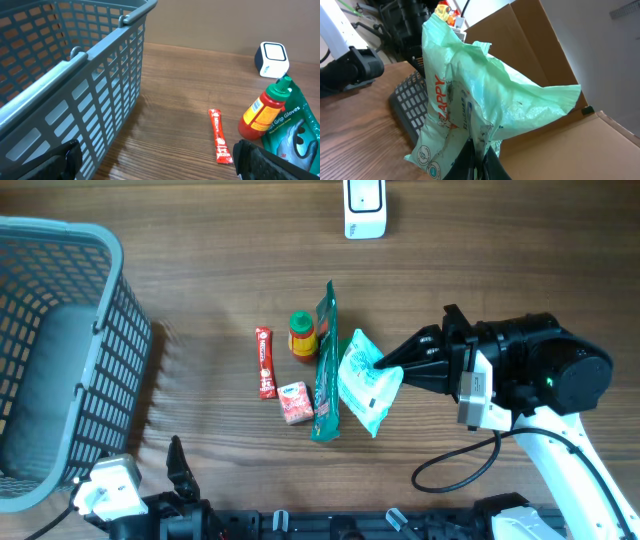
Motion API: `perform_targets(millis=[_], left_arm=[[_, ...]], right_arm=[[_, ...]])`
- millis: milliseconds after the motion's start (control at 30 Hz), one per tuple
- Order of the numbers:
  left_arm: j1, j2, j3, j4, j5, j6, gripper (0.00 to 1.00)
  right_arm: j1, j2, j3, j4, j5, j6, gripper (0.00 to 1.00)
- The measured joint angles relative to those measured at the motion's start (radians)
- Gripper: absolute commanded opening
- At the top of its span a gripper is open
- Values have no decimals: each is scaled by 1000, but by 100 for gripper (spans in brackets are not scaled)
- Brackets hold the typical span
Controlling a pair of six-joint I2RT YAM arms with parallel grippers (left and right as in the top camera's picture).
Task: Scan the item barcode
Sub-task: 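Lift the wipes pack and carry it toward the white scanner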
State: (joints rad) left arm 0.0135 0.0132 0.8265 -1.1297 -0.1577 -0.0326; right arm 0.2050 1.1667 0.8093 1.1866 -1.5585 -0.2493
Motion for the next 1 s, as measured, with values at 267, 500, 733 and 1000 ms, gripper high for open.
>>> perform_targets(millis=[267,500,733,1000], left_arm=[[0,0,0,0,0,0,100],[0,0,0,0,0,0,100],[0,0,0,0,0,0,100],[0,0,0,0,0,0,100]], right_arm=[[36,0,6,5,42,-422,4],[50,0,146,4,0,-831,4],[61,-6,170,4,-1,-882,4],[62,-106,177,-264,10,-421,4]])
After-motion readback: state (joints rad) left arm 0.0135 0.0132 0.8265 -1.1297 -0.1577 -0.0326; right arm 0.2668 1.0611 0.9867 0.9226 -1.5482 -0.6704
